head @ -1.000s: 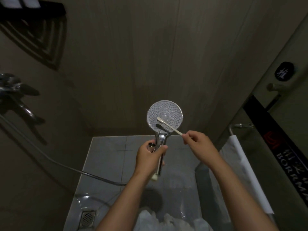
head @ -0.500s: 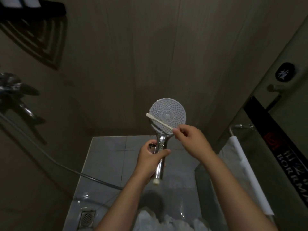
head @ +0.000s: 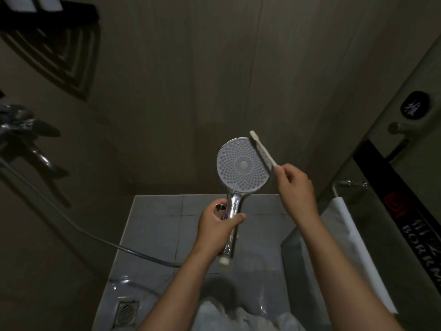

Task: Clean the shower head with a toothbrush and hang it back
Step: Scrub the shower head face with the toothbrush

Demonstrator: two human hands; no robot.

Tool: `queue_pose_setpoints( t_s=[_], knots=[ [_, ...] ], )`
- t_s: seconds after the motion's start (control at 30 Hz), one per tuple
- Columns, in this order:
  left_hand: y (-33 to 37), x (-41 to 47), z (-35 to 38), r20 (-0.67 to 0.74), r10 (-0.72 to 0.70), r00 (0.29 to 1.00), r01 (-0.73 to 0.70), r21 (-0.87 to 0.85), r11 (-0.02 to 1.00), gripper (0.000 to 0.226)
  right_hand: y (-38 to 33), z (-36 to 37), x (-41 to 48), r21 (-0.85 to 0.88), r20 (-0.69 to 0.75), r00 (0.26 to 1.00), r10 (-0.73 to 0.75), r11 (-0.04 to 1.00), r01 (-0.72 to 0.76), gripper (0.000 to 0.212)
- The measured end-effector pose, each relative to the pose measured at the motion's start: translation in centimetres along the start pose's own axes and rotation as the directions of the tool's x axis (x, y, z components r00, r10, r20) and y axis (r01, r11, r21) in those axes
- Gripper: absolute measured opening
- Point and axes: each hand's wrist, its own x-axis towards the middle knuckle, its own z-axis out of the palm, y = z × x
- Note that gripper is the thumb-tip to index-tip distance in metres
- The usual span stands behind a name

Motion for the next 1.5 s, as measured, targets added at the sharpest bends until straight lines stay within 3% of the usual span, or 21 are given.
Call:
queue_pose_setpoints(
  t_s=[0.13,0.3,0.37,0.47,0.63,0.7,0.73,0.8,0.87,0.93,1.03,1.1,1.2,1.27,1.33,1.4,1.5],
  knots=[
    [-0.7,-0.2,0.3,0.002,-0.011,1.000,0.011,0.048,0.999,0.027,-1.0,0.8,-0.8,0.088,0.217,0.974,-0.063,0.995,0.045,0.034],
    [-0.8,-0.2,0.2,-0.019,-0.034,0.999,0.034,-0.006,0.999,0.021,-0.2,0.5,-2.0,0.075,0.534,0.844,-0.057,0.997,0.020,0.036],
    [-0.5,-0.1,0.0,-0.039,-0.035,0.999,0.034,-0.025,0.999,0.022,0.5,0.0,-1.5,0.064,0.471,0.881,-0.043,0.998,0.015,0.037],
    [-0.3,0.0,-0.2,-0.049,-0.032,0.998,0.030,-0.031,0.999,0.023,1.6,-0.8,-0.2,0.017,0.184,0.982,0.028,0.999,-0.031,0.038],
    [-0.2,0.0,0.1,-0.039,-0.035,0.999,0.034,-0.024,0.999,0.024,2.3,-0.6,-0.5,-0.010,0.044,0.997,0.057,0.998,-0.056,0.036],
    [-0.2,0.0,0.2,-0.049,-0.039,0.998,0.038,-0.016,0.999,0.024,2.3,-0.5,-0.8,0.023,0.106,0.993,0.048,0.998,-0.050,0.034],
    [-0.3,0.0,0.1,-0.055,-0.039,0.998,0.038,-0.015,0.999,0.023,2.2,-0.5,-1.0,0.064,0.208,0.978,0.032,0.997,-0.046,0.032],
    [-0.4,0.0,-0.1,-0.063,-0.035,0.997,0.034,-0.014,0.999,0.020,2.1,-0.7,-1.4,0.118,0.468,0.884,-0.006,0.991,-0.056,0.030],
    [-0.5,0.0,-0.3,-0.070,-0.036,0.997,0.035,-0.021,0.999,0.019,2.3,-1.1,-1.8,0.100,0.609,0.793,-0.013,0.993,-0.061,0.030],
    [-0.4,0.0,-0.4,-0.075,-0.034,0.997,0.032,-0.030,0.999,0.018,2.7,-1.4,-1.5,0.084,0.539,0.842,-0.016,0.996,-0.035,0.030],
    [-0.3,0.1,-0.3,-0.080,-0.028,0.996,0.027,-0.025,0.999,0.019,3.8,-1.9,-0.3,0.001,0.224,0.974,0.046,0.999,-0.047,0.033],
    [-0.3,0.2,-0.3,-0.084,-0.030,0.996,0.029,-0.019,0.999,0.019,4.2,-1.9,-0.1,-0.049,0.128,0.989,0.079,0.996,-0.073,0.035],
    [-0.5,0.2,-0.4,-0.097,-0.033,0.995,0.032,-0.010,0.999,0.018,4.0,-2.0,-0.7,0.059,0.294,0.954,0.051,0.996,-0.071,0.032],
    [-0.6,0.3,-0.7,-0.123,-0.043,0.991,0.041,-0.012,0.999,0.017,3.7,-2.5,-1.3,0.105,0.476,0.879,0.037,0.990,-0.098,0.030],
    [-0.6,0.4,-1.0,-0.139,-0.051,0.989,0.048,-0.019,0.999,0.016,3.7,-3.2,-1.4,0.085,0.567,0.822,0.052,0.989,-0.122,0.029],
    [-0.5,0.5,-1.1,-0.137,-0.051,0.989,0.049,-0.020,0.999,0.016,3.8,-3.5,-1.2,0.076,0.550,0.833,0.057,0.990,-0.118,0.029],
    [-0.3,0.5,-0.9,-0.130,-0.058,0.990,0.056,-0.023,0.998,0.015,3.9,-3.1,-1.0,0.030,0.396,0.915,0.077,0.995,-0.097,0.031]
  ],
)
